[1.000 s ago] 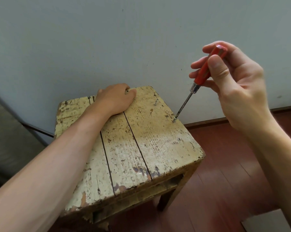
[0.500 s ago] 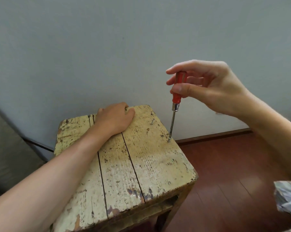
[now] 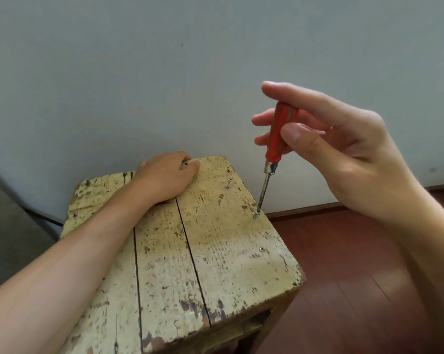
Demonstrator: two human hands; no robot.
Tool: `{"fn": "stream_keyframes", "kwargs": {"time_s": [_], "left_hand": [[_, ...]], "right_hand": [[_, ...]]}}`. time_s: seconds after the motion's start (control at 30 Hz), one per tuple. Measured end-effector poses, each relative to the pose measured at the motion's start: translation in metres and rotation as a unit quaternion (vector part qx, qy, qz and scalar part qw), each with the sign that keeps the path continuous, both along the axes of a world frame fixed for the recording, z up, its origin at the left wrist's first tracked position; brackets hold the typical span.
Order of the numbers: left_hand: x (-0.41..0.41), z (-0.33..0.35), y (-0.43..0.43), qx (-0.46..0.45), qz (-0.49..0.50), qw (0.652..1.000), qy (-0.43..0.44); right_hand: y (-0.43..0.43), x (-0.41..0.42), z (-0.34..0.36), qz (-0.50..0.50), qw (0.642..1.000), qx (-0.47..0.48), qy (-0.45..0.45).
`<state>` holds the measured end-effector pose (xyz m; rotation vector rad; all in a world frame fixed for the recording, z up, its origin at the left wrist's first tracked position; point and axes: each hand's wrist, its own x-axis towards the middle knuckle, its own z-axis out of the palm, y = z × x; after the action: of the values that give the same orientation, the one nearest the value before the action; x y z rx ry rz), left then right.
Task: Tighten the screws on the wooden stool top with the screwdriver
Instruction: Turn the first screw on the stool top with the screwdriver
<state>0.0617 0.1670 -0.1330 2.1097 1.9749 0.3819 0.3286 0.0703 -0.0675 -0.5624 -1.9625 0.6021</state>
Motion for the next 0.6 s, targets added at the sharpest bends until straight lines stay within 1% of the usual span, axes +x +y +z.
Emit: {"fn": "stream_keyframes", "kwargs": {"time_s": [0.1, 0.3, 0.6], "left_hand": [[-0.001, 0.003, -0.002, -0.010, -0.001, 1.000, -0.011], [0.000, 0.006, -0.001, -0.013, -0.011, 1.000, -0.025], [-0.002, 0.009, -0.005, -0.015, -0.013, 1.000, -0.022]], "right_hand": [[-0.003, -0.001, -0.005, -0.004, 1.000, 0.013, 0.013], [-0.007, 0.007, -0.014, -0.055, 0.996, 0.011, 0.065], [-0.008, 0.003, -0.016, -0.064, 0.994, 0.007, 0.089]]}}
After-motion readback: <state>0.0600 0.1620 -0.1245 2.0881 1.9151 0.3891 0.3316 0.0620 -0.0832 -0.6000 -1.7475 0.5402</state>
